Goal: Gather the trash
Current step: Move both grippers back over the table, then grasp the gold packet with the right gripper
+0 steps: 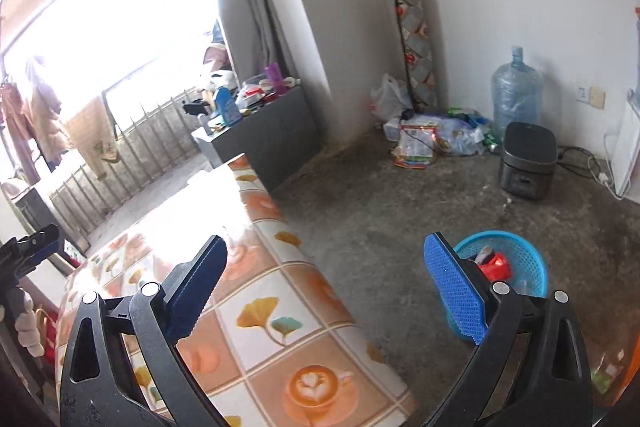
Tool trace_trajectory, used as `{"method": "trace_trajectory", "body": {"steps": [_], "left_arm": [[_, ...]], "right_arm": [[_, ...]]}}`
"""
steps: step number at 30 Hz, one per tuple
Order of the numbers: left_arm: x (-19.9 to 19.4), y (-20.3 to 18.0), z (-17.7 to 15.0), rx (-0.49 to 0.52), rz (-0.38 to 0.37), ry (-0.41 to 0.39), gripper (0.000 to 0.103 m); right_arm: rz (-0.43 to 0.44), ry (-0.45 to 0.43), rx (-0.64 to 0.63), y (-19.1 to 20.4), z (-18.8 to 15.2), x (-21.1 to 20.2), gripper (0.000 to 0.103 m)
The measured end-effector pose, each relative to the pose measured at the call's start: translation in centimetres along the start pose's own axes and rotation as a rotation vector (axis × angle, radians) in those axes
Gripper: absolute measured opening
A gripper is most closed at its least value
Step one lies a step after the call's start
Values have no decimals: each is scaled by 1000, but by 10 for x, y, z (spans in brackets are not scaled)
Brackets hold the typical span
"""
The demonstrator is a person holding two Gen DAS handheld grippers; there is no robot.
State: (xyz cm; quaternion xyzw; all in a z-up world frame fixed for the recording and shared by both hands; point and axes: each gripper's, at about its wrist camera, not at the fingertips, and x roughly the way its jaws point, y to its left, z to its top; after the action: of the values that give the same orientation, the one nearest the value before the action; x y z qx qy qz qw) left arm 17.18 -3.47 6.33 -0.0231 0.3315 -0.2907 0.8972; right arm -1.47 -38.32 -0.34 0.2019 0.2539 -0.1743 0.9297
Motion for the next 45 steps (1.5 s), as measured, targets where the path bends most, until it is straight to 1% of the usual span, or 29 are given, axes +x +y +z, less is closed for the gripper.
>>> {"method": "trace_trajectory", "body": {"steps": [4, 8, 12, 14, 17, 18, 20, 21, 22, 23, 24, 25, 26, 28, 31, 33, 35, 39, 41, 43, 45], "left_arm": [[-18, 24, -16, -45, 20, -5, 89], [-34, 42, -29, -77, 26, 1, 89], [-44, 55, -44, -91, 29, 25, 89], [-46, 61, -52, -105, 25, 37, 89], [-44, 68, -64, -116, 10, 67, 89], [-42, 69, -69, -118, 4, 79, 87], [-34, 72, -77, -127, -9, 113, 76], [-28, 74, -81, -133, -12, 132, 72], [-21, 77, -85, -139, -12, 156, 62], [-14, 80, -89, -149, -12, 185, 50], [-5, 83, -94, -161, -16, 217, 43], [4, 85, -99, -173, -20, 252, 33], [12, 86, -104, -180, -29, 286, 26], [21, 83, -114, -184, -82, 336, 20], [18, 68, -121, -143, -146, 347, 20], [18, 58, -126, -135, -189, 364, 20], [20, 47, -132, -138, -228, 379, 20], [30, 23, -139, -172, -331, 407, 20], [37, 12, -142, -182, -370, 421, 20], [43, 2, -142, -181, -393, 425, 20], [46, -4, -140, -167, -397, 425, 20]], "right_arm": [[111, 52, -28, 29, -5, 5, 95], [233, 152, -21, 51, -16, 16, 95], [349, 258, -22, 81, -32, 31, 93], [402, 315, -20, 96, -40, 38, 90], [443, 389, -34, 118, -53, 45, 84], [457, 413, -33, 124, -58, 46, 82], [494, 463, -21, 130, -64, 47, 75], [511, 487, -16, 135, -67, 50, 73], [523, 508, -16, 139, -71, 51, 69], [531, 527, -17, 142, -74, 53, 64], [536, 544, -19, 145, -77, 55, 61], [539, 560, -19, 146, -80, 55, 56], [538, 573, -19, 148, -82, 56, 53], [529, 586, -24, 147, -82, 56, 49], [515, 593, -20, 141, -79, 55, 45], [509, 599, -9, 136, -77, 55, 43], [497, 604, 4, 129, -79, 56, 40], [450, 601, 30, 112, -80, 54, 36], [429, 595, 54, 100, -80, 54, 35], [397, 588, 80, 89, -80, 53, 35], [382, 577, 109, 79, -78, 50, 35]]}}
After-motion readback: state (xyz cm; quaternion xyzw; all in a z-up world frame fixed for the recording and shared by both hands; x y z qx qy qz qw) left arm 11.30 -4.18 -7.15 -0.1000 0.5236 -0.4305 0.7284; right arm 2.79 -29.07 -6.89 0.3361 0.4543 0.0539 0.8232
